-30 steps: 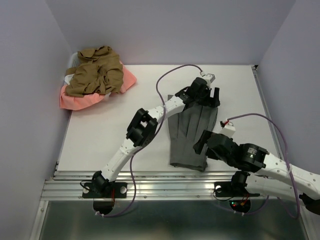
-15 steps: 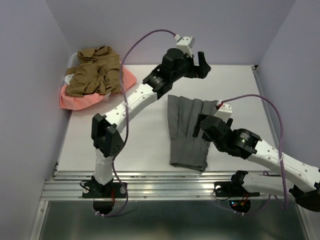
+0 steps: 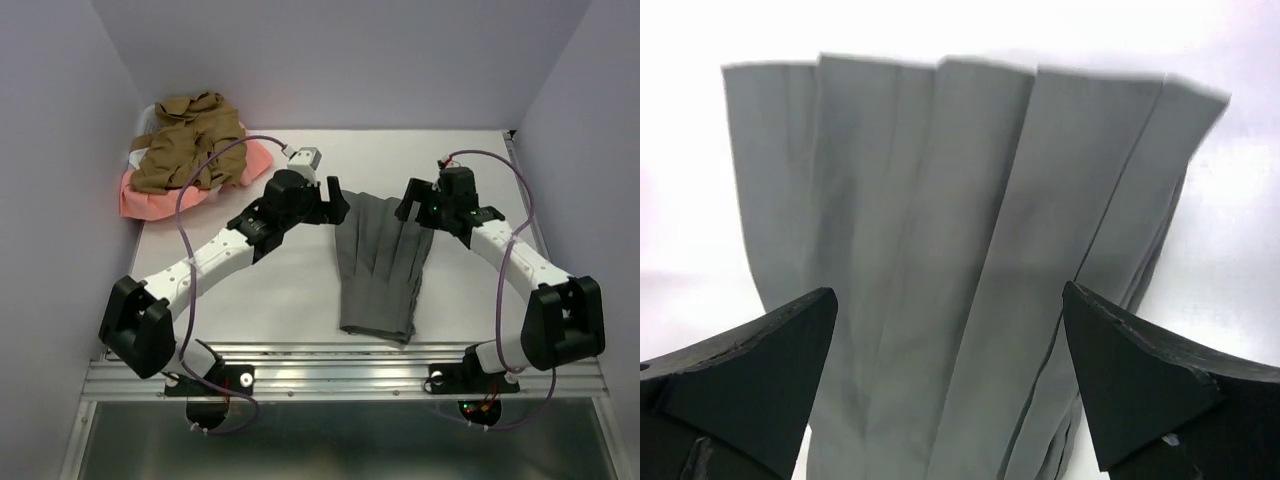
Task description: Fold and stack the skirts
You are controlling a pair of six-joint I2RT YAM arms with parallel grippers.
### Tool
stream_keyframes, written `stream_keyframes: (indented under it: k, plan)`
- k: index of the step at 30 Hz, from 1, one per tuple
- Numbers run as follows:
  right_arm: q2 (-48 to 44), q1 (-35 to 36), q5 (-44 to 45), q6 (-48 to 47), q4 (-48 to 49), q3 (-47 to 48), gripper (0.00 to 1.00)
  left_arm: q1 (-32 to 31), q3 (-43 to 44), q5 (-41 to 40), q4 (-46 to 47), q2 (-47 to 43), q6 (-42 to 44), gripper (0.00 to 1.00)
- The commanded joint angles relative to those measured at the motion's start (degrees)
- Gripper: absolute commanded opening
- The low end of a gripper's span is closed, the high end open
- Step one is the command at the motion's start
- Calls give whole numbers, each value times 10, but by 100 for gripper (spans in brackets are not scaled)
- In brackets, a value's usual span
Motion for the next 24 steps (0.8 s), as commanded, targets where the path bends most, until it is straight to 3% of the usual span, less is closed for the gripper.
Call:
stream_keyframes:
  k: [1, 4, 6, 9, 13, 17, 24]
  plan:
    - [24, -98, -226, -50, 150, 12, 100, -21, -61, 96, 125, -68, 6, 99]
    - [60, -160, -403, -53, 235, -11, 100, -62, -102, 192, 234, -60, 20, 99]
    - [88, -169, -487, -55, 258, -6, 100, -82, -104, 220, 253, -38, 31, 99]
    - [144, -169, -543, -61, 278, 5, 100, -128, -65, 273, 256, 19, 48, 99]
    - [185, -169, -536, -57, 314, -7, 100, -179, -27, 325, 271, 92, 81, 99]
    - [216, -169, -516, -75, 315, -5, 100, -214, -7, 426, 316, 176, 89, 99]
    - [282, -174, -508, -90, 318, 8, 100, -220, -15, 458, 353, 289, 112, 99]
